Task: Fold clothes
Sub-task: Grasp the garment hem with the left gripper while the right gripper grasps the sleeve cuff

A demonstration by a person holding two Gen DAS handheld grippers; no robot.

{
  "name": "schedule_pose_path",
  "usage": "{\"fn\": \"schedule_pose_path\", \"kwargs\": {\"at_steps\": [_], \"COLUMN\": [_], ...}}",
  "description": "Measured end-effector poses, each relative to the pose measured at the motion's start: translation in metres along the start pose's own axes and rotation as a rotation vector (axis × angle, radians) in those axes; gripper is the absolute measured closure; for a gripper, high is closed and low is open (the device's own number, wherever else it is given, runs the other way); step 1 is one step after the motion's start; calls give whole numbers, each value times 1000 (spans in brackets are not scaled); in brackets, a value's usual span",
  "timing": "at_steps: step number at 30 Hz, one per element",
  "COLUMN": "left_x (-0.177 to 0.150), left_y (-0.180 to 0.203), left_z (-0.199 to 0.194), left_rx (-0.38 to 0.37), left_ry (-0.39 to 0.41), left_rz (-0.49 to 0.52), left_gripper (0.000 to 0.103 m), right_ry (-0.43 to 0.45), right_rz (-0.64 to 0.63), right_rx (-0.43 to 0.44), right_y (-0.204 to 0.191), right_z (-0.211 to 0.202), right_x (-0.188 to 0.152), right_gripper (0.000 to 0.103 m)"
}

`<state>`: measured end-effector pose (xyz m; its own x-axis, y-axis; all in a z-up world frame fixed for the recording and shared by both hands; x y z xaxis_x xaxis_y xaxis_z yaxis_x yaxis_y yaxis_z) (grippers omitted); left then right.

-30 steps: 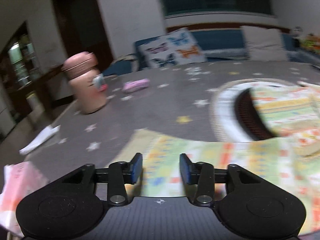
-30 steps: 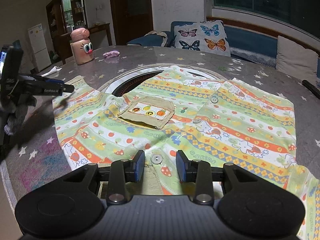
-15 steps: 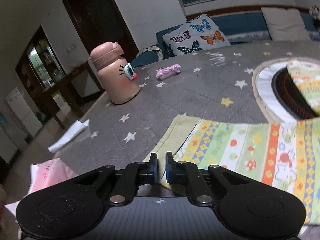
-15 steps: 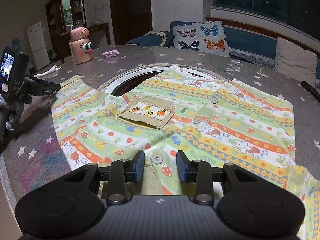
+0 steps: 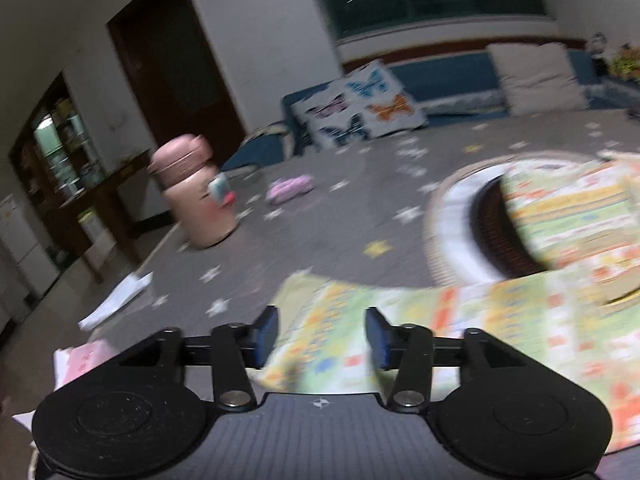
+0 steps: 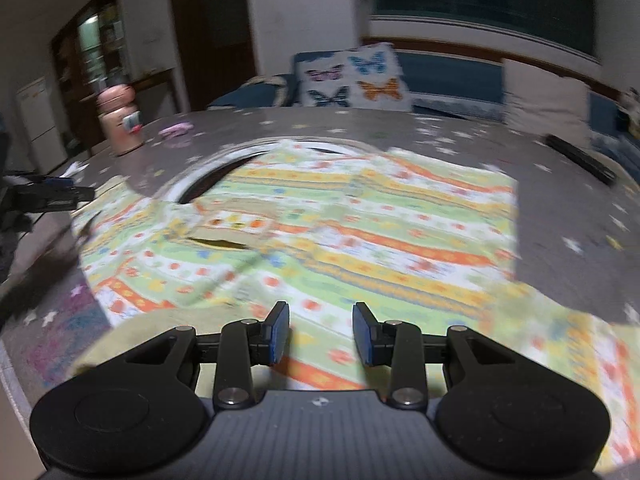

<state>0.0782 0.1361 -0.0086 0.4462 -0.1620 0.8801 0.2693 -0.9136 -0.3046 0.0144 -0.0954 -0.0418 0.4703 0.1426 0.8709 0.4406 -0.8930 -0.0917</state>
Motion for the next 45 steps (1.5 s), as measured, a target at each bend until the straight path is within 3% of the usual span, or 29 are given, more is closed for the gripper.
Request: {"fn": "schedule_pose_path", "kwargs": {"at_steps": [3, 6, 8, 13, 17, 23, 27, 29, 33, 45], "left_x": [10, 16, 18, 7, -9, -31, -21, -13, 4, 21], "left_y": [29, 62, 85, 133, 151, 166, 161, 157, 152, 171], "left_z": [-16, -34, -49, -90, -117, -124, -127, -128, -127, -122], "left_rx": [-95, -201, -275, -408, -450, -458, -462, -456, -459, -471], "left_ry": [40, 75, 100, 184, 259, 274, 301, 319, 329, 304], "left_rz": [17, 38, 67, 189, 292, 376, 358, 332, 266, 185], "left_gripper": [42, 32, 29, 24, 21, 21, 21, 15, 9, 0], "right_ry": [-2, -3, 5, 36, 47, 9, 35, 53, 101, 115], "right_rz": [56, 90, 69, 14, -46, -161, -150, -120, -47, 126], "right_rx": [-73, -92, -88, -7, 64, 94, 81, 69, -28, -526], "right_y": [24, 35, 32, 4, -22, -47, -45, -37, -4, 145], "right_z": [-15, -28, -36, -45, -48, -45, -56, -64, -79, -102], "right_x": [-7, -14, -15, -13, -17, -40, -39, -34, -25, -41], "right_gripper": [68, 67, 60, 54, 51, 49, 49, 48, 48, 50]}}
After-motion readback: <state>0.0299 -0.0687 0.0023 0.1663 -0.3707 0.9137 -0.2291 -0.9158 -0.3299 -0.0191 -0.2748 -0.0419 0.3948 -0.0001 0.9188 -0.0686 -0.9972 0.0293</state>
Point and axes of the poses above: each gripper's, at about its wrist camera, not at the fingertips, and z roughly the way its jaws point, y to its right, x to its top, the point moved 3 cm from there along z, roughly the way its jaws point, and after that the axes turned 12 degrees about y, right-handed, at the moved point
